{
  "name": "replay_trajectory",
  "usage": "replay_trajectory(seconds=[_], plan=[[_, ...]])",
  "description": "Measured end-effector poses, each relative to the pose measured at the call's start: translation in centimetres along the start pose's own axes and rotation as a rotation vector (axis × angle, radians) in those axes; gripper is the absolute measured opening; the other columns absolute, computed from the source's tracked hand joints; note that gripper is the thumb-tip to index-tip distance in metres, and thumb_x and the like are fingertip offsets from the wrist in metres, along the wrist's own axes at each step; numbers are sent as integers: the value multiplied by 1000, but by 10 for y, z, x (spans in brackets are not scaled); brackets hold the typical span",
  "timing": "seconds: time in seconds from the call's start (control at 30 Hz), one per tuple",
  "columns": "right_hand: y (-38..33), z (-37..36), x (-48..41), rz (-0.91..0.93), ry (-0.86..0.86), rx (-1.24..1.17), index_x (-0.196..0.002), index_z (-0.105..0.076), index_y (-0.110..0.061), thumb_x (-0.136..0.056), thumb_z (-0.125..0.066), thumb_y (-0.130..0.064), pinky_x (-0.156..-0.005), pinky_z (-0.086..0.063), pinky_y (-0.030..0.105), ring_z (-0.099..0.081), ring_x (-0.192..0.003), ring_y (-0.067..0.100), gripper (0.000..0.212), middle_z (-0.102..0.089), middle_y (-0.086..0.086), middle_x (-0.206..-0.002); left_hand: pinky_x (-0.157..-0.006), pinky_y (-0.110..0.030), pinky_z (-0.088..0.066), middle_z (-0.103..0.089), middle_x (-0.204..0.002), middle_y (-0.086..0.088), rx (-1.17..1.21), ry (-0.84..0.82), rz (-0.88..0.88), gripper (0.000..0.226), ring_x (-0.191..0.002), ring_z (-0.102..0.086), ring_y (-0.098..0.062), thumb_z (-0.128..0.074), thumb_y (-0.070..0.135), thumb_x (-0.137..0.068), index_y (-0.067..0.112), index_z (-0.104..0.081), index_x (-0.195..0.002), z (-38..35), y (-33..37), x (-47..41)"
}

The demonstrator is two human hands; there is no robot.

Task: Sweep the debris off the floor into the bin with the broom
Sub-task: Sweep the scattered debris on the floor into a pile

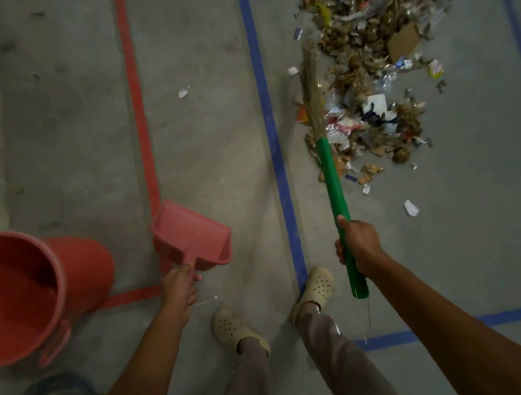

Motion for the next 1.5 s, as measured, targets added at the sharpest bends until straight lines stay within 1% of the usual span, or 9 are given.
replay_trajectory(seconds=[0.4, 0.53, 0.6, 0.7, 0.83, 0.9, 1.03, 1.2, 1.5], plan=[[-65, -65, -13, 252, -230, 353, -100, -62, -7, -100, -53, -39, -45, -51, 29, -57, -49, 19, 34, -62, 11, -69, -32, -8, -17, -53, -70, -9, -50, 32, -100, 28, -25, -26, -1, -51, 23, -100, 9, -52, -76, -54, 98, -43], [-100, -137, -42, 237, -299, 519, -102, -63, -7, -96, -55, -45, -72, -60, 45, -67, -74, 32, 39, -70, 17, -88, -32, -8, -16, -52, -69, -8, -74, 11, -80, 28, -26, -26, -1, -50, 22, -101, 10, -51, -76, -59, 127, -76], [-119, -163, -62, 169, -323, 529, -101, -61, -4, -97, -55, -41, -71, -57, 41, -64, -70, 28, 38, -67, 14, -85, -31, -8, -16, -52, -70, -8, -82, -6, -63, 27, -26, -26, -1, -49, 22, -101, 10, -51, -77, -60, 144, -95], [-150, -180, -96, 42, -287, 429, -101, -59, -2, -99, -55, -37, -72, -57, 39, -60, -71, 24, 36, -63, 12, -86, -29, -9, -15, -50, -69, -9, -78, -31, -36, 27, -25, -26, -2, -47, 22, -102, 12, -49, -77, -59, 173, -121], [-175, -160, -124, -172, -164, 186, -106, -57, 0, -100, -54, -34, -45, -47, 25, -53, -49, 17, 35, -59, 7, -68, -31, -8, -15, -51, -70, -9, -119, -60, -9, 25, -25, -25, -1, -46, 21, -102, 11, -48, -79, -56, 212, -151], [-181, -144, -137, -217, -52, 90, -102, -59, 0, -100, -54, -35, -42, -44, 22, -51, -43, 17, 36, -57, 7, -61, -31, -7, -15, -50, -70, -9, -164, -72, -5, 26, -25, -25, -1, -45, 19, -102, 11, -47, -78, -61, 231, -165], [-189, -114, -148, -237, 165, -166, -83, -58, -3, -100, -53, -35, -61, -50, 36, -52, -47, 23, 36, -56, 10, -58, -32, -6, -17, -50, -68, -9, -266, -112, -22, 27, -25, -27, -1, -49, 22, -102, 12, -50, -77, -83, 269, -188], [-193, -74, -123, -170, 299, -350, -91, -59, -8, -101, -50, -33, -46, -43, 30, -49, -48, 20, 29, -55, 10, -63, -33, -6, -17, -49, -68, -7, -361, -195, -84, 32, -25, -26, -1, -51, 28, -101, 12, -52, -73, -128, 314, -205], [-201, -65, -39, -111, 243, -445, -95, -59, -7, -103, -48, -31, -42, -43, 28, -48, -47, 17, 27, -56, 10, -67, -35, -14, -20, -49, -63, -9, -487, -329, -219, 41, -30, -28, -7, -65, 40, -93, 9, -55, -67, -200, 383, -151]])
Point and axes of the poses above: each hand's wrist, its own x-axis away from the middle knuckle, its own z-axis out of the back of the hand, y = z × x, the point moved 4 cm from there along -x, towards the middle knuckle
